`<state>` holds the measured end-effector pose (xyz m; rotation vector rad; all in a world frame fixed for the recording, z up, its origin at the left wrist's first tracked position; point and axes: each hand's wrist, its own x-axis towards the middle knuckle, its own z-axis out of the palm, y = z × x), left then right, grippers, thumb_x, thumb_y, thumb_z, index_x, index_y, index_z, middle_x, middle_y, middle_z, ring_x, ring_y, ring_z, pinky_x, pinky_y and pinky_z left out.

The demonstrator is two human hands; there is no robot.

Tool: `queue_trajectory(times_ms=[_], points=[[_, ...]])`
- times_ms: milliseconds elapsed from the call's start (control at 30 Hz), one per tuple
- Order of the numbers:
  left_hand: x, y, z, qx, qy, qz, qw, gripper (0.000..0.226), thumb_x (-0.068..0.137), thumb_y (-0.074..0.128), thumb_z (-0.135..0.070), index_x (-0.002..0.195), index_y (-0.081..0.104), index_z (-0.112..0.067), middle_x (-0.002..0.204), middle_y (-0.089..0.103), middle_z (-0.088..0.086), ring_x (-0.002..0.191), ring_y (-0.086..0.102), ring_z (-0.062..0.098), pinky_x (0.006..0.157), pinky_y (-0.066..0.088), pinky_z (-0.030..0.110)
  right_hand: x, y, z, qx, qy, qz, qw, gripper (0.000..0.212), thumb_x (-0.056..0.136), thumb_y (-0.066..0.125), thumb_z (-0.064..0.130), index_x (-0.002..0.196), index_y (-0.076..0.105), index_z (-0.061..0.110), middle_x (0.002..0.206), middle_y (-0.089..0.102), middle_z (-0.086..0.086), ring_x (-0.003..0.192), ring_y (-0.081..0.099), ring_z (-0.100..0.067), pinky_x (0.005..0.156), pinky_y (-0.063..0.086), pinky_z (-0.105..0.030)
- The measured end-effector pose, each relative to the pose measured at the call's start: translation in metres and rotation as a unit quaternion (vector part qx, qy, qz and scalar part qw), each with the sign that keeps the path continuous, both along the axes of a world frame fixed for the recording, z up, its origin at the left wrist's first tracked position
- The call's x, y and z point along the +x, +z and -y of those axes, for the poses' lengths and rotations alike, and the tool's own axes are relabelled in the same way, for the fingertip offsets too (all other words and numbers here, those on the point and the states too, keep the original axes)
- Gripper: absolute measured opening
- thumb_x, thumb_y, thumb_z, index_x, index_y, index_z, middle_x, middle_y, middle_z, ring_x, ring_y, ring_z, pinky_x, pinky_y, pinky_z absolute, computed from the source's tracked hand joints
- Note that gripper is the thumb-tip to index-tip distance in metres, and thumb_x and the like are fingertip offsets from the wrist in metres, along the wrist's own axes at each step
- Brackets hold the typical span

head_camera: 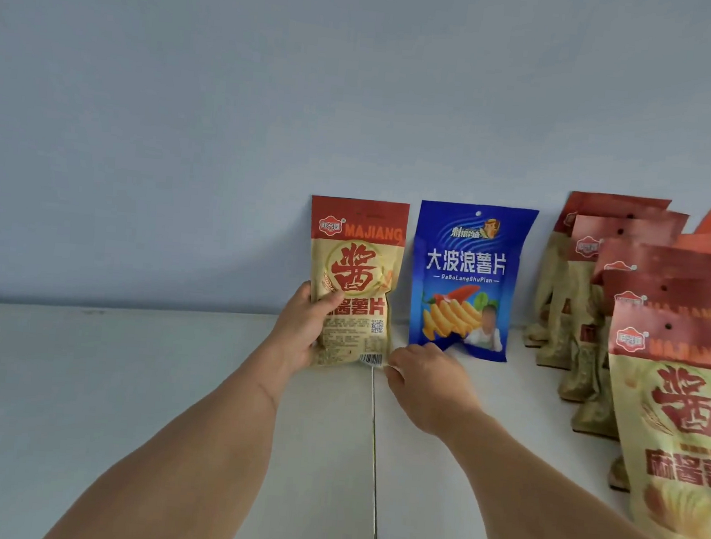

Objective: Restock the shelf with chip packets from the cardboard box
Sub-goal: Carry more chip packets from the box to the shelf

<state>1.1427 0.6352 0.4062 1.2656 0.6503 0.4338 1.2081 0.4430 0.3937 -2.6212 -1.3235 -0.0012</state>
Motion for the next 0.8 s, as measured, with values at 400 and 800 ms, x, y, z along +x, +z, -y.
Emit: queue_trajectory(times_ms=[400, 800], points=[[0.028, -0.012, -0.023, 0.006, 0.026, 0.003, 1.0, 0.024, 0.094, 0.07, -0.024, 0.114, 0.057, -0.021, 0.112, 0.073, 0.005, 0.101, 0.071, 0.024, 0.078, 0.059, 0.045, 0.014, -0.01, -0.022, -0.031, -0.022, -0.03, 0.999, 0.035, 0.105, 0.036, 0.043, 0.124, 0.06, 0.024, 0.12, 0.06, 0.001, 0.111, 0.052, -0.022, 0.089, 0.045, -0.034], [-0.104, -0.017, 0.026, 0.589, 0.052, -0.327, 0.737, 0.033, 0.104, 0.045, -0.037, 0.123, 0.062, -0.016, 0.124, 0.064, 0.003, 0.11, 0.062, 0.027, 0.083, 0.045, 0.034, -0.05, 0.024, -0.004, -0.093, 0.005, 0.024, 0.995, 0.039, 0.105, 0.036, 0.037, 0.136, 0.055, 0.02, 0.131, 0.057, -0.005, 0.122, 0.052, -0.026, 0.096, 0.044, -0.038]])
